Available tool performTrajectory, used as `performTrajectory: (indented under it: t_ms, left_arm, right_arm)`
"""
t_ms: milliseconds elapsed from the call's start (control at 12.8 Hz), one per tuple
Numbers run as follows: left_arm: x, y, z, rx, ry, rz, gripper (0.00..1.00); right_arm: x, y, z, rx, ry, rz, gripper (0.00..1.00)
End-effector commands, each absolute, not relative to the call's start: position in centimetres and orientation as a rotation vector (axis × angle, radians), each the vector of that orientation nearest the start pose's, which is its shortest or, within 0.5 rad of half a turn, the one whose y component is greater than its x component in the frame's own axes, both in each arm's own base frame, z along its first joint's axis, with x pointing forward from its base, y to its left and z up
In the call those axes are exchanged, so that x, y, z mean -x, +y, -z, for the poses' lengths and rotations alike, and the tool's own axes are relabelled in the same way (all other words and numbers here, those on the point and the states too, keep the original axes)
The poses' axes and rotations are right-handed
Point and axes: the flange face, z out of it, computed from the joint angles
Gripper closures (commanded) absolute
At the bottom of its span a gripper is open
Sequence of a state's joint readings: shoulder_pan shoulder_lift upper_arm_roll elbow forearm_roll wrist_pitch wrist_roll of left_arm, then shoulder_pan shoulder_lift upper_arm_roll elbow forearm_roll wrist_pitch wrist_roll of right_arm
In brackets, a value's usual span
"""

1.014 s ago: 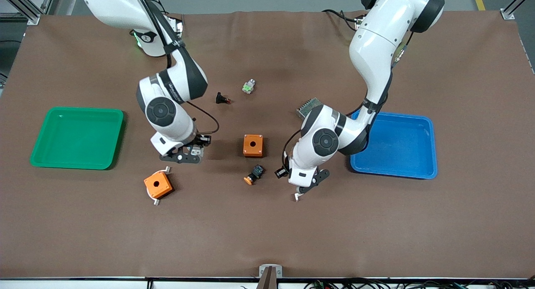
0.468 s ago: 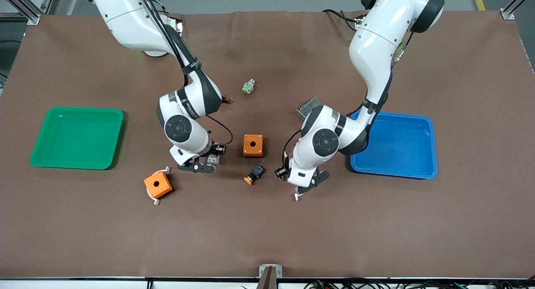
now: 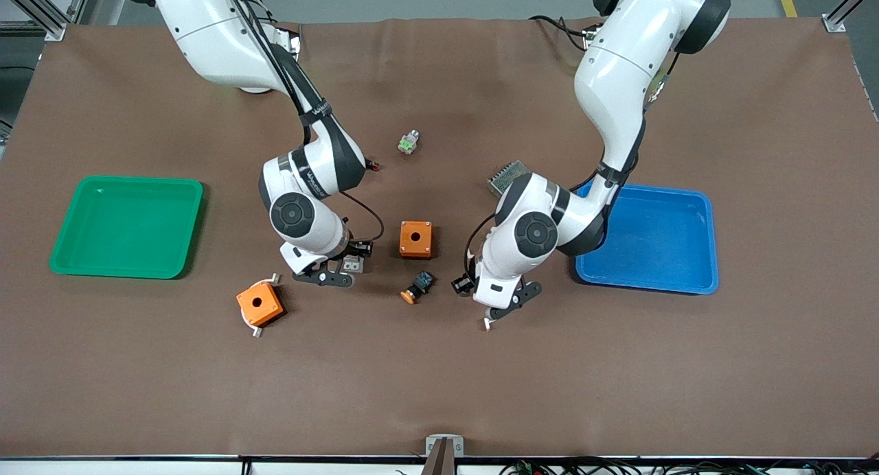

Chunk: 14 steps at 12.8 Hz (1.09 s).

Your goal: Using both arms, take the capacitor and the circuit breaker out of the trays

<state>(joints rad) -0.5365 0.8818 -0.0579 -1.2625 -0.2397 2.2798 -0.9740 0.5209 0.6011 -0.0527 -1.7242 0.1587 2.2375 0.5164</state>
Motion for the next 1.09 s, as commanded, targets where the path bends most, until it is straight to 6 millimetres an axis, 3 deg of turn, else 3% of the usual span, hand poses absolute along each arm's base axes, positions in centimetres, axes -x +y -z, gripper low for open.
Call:
performTrajectory:
  t_ms: [0,156,312,546,780,1014]
  left_arm:
    - [-65.7,-38.7,-29.0,3.273,-0.968,-0.113,0.0]
    - [-67.2,-34.0,-32.5,3.241,-0.956,-0.145,0.0]
    - [-67.7,-30.2,-36.0,3.204,-0.784,-0.104,0.0]
    - [-68.2,-24.8,-39.1,3.137,-0.561,-0.035,0.0]
    - [-67.8,-17.1,-43.3,3.167,-0.382,0.01,0.0]
    - [-66.5,-9.3,-47.9,3.183,-0.22,0.086,0.0]
  right_arm:
    - [-58.9,30.2,-27.0,3.063,0.254,-0.194,0.0]
    - [-58.7,29.2,-31.9,3.055,0.261,-0.195,0.0]
    - [-58.8,26.8,-37.2,3.05,0.298,-0.172,0.0]
    - [-58.0,22.8,-45.0,3.053,0.318,-0.143,0.0]
    - [-56.4,19.7,-51.0,3.173,0.196,-0.103,0.0]
    - [-55.2,13.4,-56.5,3.158,0.146,-0.057,0.0]
